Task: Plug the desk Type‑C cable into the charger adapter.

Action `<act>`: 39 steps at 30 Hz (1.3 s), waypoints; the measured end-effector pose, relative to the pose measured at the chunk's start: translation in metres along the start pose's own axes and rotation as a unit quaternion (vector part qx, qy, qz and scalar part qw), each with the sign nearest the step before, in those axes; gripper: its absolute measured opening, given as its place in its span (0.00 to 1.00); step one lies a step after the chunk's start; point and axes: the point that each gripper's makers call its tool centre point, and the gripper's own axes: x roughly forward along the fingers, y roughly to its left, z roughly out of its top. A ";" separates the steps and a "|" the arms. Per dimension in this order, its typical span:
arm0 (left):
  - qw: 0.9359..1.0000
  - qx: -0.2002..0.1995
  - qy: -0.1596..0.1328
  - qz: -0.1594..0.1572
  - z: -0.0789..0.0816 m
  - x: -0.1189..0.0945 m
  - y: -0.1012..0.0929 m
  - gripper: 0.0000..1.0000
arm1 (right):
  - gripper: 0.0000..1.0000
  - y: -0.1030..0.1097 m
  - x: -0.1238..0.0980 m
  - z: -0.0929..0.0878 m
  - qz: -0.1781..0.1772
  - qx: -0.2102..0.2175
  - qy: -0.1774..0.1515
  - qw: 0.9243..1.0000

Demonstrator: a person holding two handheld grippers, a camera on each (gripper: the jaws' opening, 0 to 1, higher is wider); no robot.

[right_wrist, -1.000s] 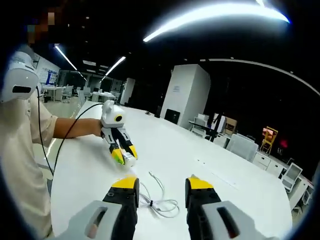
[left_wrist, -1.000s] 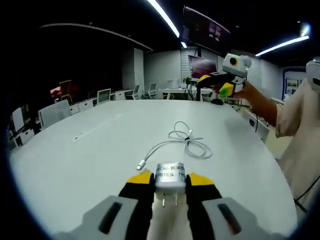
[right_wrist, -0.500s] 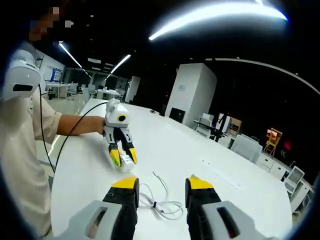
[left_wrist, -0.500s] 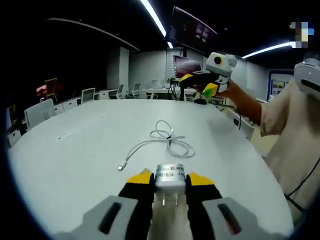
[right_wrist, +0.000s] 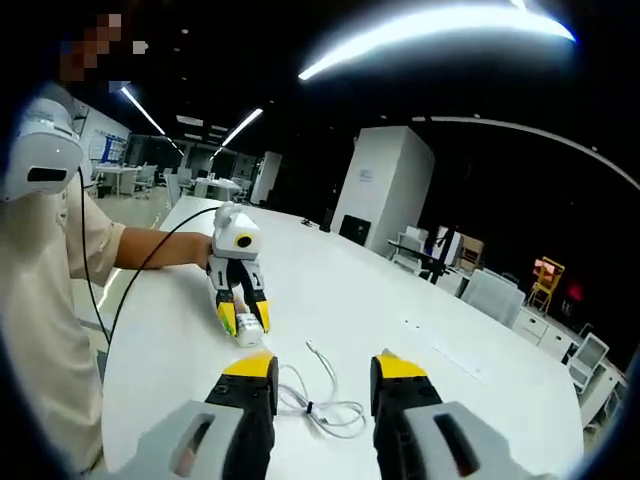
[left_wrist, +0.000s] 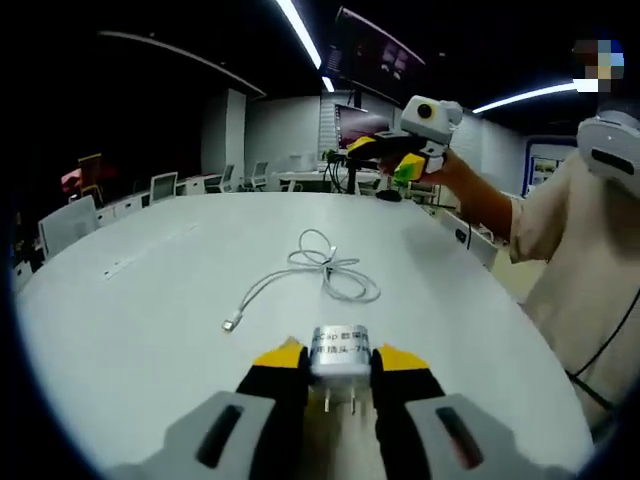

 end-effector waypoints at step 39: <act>0.997 0.030 0.065 0.020 -0.007 -0.025 0.001 0.30 | 0.40 -0.005 0.001 0.003 0.002 -0.020 0.013 1.000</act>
